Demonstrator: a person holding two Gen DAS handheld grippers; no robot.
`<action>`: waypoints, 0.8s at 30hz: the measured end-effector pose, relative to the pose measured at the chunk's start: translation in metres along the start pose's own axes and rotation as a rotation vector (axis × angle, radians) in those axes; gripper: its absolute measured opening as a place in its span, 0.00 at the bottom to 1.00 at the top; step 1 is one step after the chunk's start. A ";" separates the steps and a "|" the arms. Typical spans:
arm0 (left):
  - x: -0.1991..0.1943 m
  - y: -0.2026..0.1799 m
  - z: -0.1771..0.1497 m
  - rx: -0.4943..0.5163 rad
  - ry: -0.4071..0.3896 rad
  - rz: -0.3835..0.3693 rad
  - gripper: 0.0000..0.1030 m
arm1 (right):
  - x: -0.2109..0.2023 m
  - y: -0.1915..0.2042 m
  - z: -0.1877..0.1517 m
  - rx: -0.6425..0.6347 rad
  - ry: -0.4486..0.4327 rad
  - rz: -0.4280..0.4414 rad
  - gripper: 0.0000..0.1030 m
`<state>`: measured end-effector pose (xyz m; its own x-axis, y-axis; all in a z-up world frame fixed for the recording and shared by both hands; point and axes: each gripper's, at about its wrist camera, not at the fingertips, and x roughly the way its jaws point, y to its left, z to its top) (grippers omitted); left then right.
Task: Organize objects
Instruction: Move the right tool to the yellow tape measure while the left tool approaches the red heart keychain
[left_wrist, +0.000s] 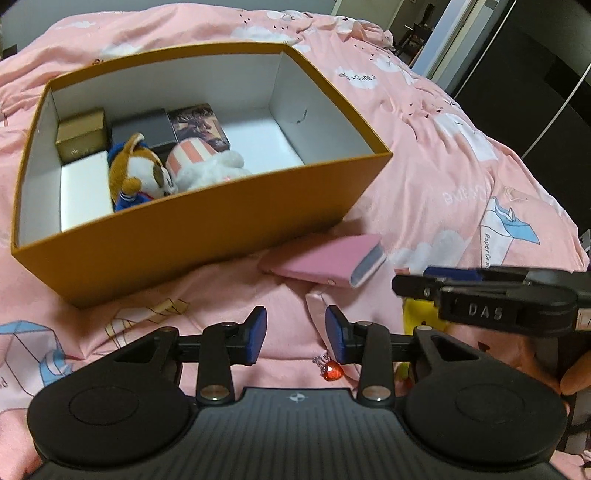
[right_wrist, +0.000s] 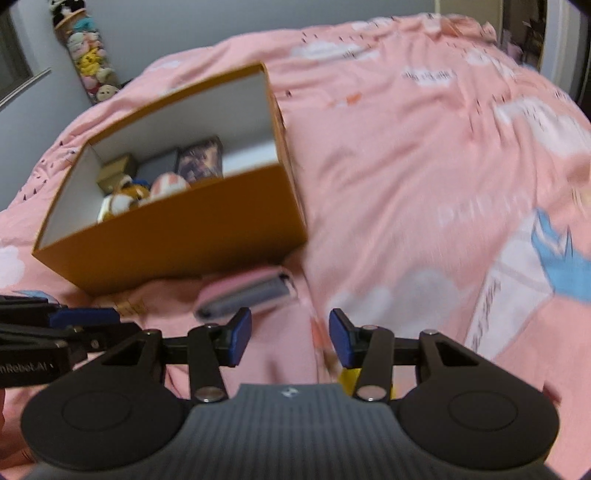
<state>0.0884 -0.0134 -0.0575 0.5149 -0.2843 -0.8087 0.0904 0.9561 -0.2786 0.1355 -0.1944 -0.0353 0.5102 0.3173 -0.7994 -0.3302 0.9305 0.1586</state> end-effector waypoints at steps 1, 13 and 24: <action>0.001 0.000 -0.001 0.000 0.004 -0.002 0.42 | 0.001 -0.002 -0.004 0.007 0.010 0.000 0.46; 0.014 -0.002 -0.008 -0.003 0.053 -0.002 0.42 | 0.018 -0.019 -0.024 0.083 0.124 -0.002 0.37; 0.023 -0.002 -0.010 -0.010 0.100 0.009 0.42 | 0.039 -0.006 -0.038 0.011 0.219 0.001 0.36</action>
<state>0.0915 -0.0228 -0.0806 0.4277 -0.2814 -0.8590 0.0771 0.9582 -0.2755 0.1270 -0.1950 -0.0899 0.3247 0.2716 -0.9060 -0.3211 0.9327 0.1645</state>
